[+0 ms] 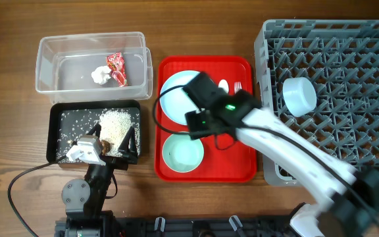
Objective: Sort waste into correct bins and load items into the dishwasher rack
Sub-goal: 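Grasp the green bowl rim with the right gripper and lift it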
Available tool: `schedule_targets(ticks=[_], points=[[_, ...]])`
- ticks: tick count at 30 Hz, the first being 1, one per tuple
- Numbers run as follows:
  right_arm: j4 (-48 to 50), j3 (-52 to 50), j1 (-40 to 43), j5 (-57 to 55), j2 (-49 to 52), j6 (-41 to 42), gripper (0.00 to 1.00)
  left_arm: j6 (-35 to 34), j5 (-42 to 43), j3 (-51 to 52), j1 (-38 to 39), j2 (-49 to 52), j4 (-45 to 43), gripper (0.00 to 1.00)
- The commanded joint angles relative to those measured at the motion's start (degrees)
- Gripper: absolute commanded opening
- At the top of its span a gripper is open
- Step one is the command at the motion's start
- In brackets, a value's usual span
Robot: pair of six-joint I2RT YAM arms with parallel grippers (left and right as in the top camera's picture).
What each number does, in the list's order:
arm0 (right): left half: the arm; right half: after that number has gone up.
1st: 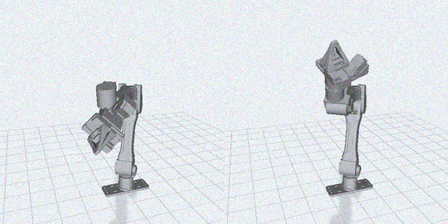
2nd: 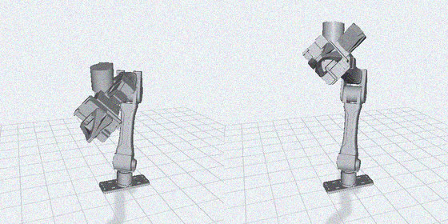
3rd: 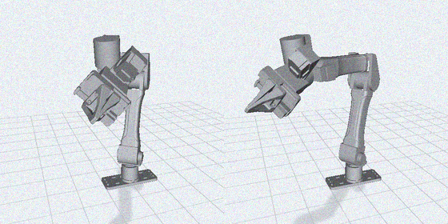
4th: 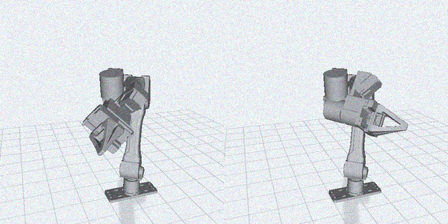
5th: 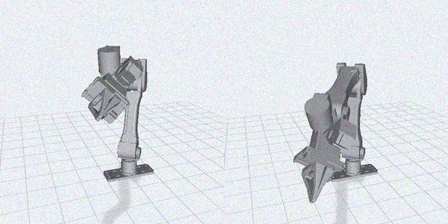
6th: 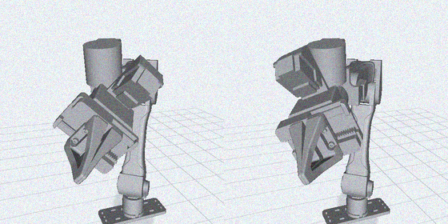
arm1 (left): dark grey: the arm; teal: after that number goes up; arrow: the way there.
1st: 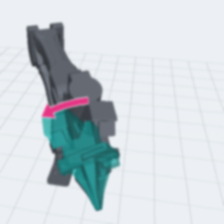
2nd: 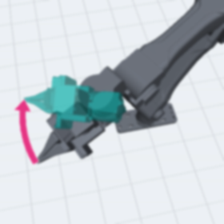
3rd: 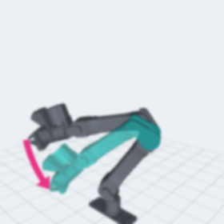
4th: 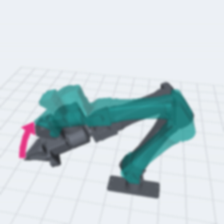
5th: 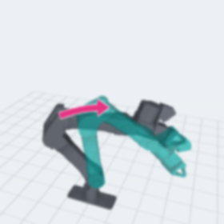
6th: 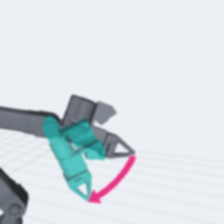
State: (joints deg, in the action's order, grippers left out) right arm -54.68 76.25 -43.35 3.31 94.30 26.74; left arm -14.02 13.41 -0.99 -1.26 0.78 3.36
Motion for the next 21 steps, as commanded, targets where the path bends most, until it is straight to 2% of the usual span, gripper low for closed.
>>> schedule_targets(ticks=[1,7,9,11,13,18,21], points=[[0.0,-0.9,-0.2,9.4,9.8,3.4,0.46,0.1,0.1,0.7,-0.5,-0.6,-0.3,1.0],[1.2,-0.9,-0.2,9.4,18.3,3.0,0.45,0.1,0.1,0.7,-0.5,-0.6,-0.3,1.0],[1.3,-0.9,-0.2,8.3,18.8,3.2,0.36,0.1,0.1,0.7,-0.5,-0.6,-0.3,1.0],[1.1,-0.9,-0.2,8.1,18.4,3.0,0.17,0.1,0.1,0.7,-0.5,-0.6,-0.3,1.0],[0.9,-0.9,-0.2,7.4,17.6,3.0,0.06,0.1,0.1,0.7,-0.5,-0.6,-0.3,1.0],[-2.3,-0.9,-0.1,-1.1,13.7,3.7,0.04,0.1,0.1,0.7,-0.5,-0.6,-0.3,1.0],[-3.9,-0.9,-0.1,-7.1,7.5,3.3,0.04,0.1,0.1,0.7,-0.5,-0.6,-0.3,1.0]])
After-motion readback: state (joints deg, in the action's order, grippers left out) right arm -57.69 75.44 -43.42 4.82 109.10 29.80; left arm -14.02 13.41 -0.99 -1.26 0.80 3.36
